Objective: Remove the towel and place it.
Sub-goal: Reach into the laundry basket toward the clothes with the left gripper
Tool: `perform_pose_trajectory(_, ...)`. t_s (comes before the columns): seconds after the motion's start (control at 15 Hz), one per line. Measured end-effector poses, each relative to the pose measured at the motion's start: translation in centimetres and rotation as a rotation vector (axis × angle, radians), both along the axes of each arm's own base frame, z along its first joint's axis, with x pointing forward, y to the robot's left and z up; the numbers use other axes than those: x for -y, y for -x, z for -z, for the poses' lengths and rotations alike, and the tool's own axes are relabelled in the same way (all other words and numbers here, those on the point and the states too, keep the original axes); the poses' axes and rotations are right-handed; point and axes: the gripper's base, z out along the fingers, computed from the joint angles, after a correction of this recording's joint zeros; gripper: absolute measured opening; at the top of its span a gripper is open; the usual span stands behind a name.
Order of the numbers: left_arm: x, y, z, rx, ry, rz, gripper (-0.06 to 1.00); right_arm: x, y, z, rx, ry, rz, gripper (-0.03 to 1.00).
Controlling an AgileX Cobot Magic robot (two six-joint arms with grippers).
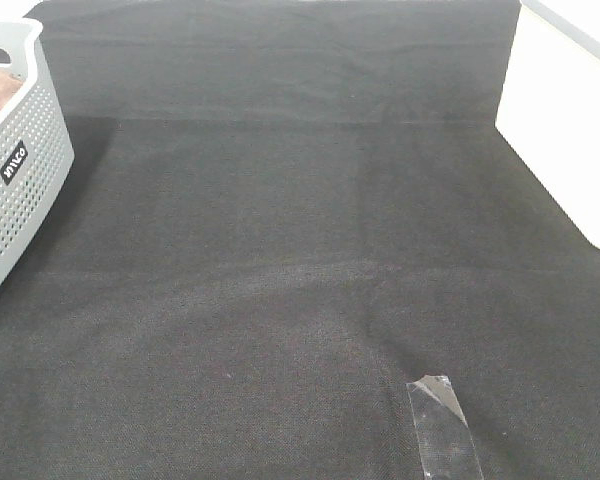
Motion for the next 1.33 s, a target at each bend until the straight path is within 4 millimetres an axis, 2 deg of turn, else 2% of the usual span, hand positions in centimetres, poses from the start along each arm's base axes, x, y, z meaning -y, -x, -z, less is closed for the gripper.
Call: perform_pose_trajectory(1.33, 0.0, 0.0, 0.0, 0.0, -0.001, 0.0, 0.99, 0.0, 0.0, 0.0, 0.0, 0.0, 0.0, 0.68)
